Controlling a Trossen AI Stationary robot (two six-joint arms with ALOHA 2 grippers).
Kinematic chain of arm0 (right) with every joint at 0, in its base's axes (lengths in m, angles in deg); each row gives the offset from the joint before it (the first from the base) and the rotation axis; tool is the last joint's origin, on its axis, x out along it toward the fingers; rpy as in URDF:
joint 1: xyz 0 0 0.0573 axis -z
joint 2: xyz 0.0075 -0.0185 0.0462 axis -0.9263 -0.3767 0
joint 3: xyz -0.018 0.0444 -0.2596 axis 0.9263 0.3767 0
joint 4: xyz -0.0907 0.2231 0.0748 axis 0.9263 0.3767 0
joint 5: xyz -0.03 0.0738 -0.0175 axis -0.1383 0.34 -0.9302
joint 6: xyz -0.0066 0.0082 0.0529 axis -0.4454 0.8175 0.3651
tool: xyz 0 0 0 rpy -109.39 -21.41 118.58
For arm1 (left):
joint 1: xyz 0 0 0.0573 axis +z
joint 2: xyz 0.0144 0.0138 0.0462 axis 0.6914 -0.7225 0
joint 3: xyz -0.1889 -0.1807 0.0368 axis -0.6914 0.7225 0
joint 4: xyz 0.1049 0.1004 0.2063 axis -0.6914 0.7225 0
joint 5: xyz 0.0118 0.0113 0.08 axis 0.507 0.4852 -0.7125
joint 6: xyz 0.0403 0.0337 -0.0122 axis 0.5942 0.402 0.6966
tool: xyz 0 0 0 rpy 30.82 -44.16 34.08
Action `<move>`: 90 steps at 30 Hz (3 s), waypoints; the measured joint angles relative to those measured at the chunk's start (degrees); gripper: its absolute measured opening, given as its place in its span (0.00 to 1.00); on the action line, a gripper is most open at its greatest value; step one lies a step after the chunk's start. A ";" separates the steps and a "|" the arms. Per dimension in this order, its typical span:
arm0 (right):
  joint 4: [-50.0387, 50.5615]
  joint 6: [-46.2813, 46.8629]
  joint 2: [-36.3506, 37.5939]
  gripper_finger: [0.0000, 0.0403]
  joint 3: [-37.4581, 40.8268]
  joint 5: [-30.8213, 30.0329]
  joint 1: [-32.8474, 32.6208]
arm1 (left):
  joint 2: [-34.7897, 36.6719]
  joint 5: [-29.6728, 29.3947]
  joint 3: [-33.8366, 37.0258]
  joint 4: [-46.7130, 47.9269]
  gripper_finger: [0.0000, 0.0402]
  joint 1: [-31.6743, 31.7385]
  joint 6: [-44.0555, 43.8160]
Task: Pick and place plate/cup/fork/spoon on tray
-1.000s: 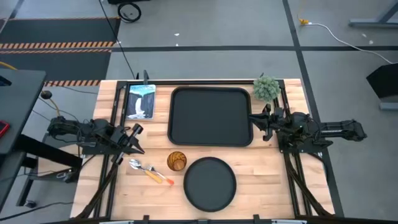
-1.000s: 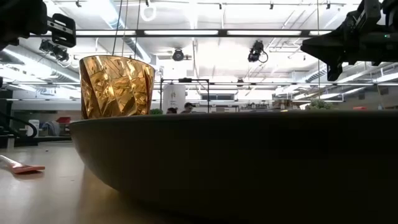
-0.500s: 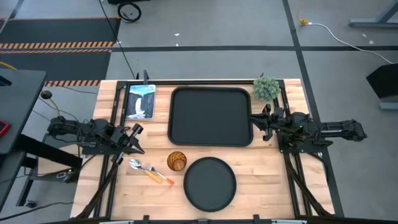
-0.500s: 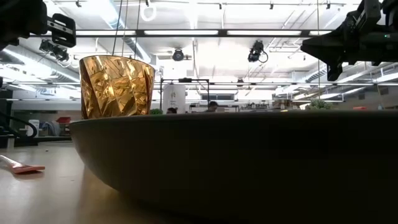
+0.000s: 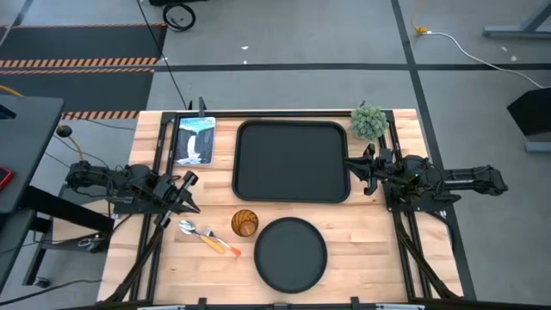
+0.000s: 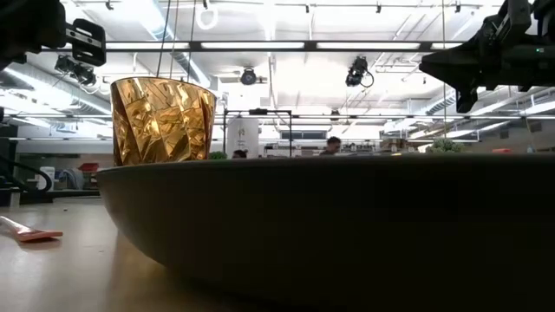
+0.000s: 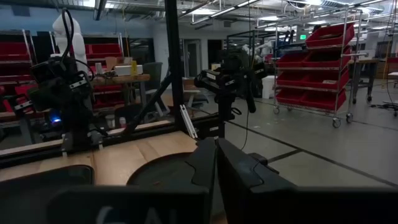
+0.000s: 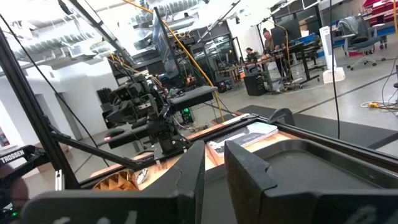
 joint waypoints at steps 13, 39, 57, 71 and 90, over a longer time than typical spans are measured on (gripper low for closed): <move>0.00 -0.02 0.00 0.17 0.00 0.00 -0.02 | -0.01 0.02 0.00 0.00 0.06 0.00 0.00; -0.18 0.00 0.00 0.17 0.00 0.00 0.00 | -0.79 -16.09 -0.02 -10.50 0.06 -0.17 -17.49; -0.18 -0.01 0.00 0.17 0.00 0.00 0.00 | -33.22 -17.45 -1.75 -16.96 0.13 -0.72 -27.40; -0.17 0.00 0.00 0.17 0.00 0.00 -0.01 | -55.02 -20.56 -16.77 -8.48 0.41 -2.22 -24.43; -0.20 0.00 0.00 0.17 0.00 0.00 0.00 | -77.67 -19.29 -52.51 34.59 0.56 -0.63 -26.99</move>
